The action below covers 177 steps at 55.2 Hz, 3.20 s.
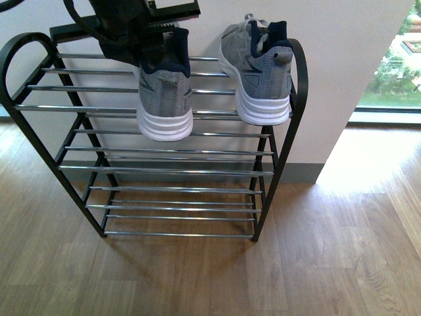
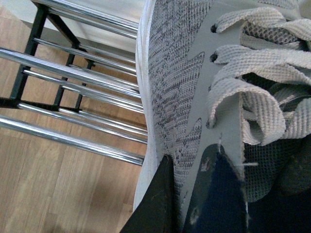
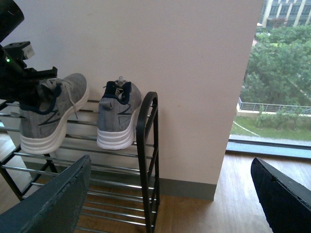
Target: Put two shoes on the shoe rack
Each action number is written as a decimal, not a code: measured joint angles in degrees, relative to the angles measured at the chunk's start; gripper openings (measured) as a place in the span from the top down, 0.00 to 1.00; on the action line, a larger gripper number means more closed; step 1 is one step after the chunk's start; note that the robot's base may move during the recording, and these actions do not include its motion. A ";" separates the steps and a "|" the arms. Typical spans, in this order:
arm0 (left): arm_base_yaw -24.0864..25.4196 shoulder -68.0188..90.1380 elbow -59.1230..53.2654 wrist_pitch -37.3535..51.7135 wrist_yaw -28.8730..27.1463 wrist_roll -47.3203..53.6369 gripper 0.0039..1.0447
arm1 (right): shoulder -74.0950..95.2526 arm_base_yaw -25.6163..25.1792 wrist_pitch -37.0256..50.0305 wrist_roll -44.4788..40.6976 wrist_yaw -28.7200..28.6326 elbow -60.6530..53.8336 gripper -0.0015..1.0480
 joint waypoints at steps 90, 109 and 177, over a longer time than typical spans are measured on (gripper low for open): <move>-6.64 12.39 23.10 -8.00 4.20 -3.50 0.51 | 0.00 0.00 0.00 0.00 0.02 0.00 0.09; -8.50 -1.18 8.59 -1.75 1.44 3.58 0.09 | 0.00 0.00 0.00 0.00 0.00 0.00 0.09; 13.64 -63.89 -90.12 81.02 3.61 30.93 0.99 | 0.00 0.00 0.00 0.00 0.02 0.00 0.09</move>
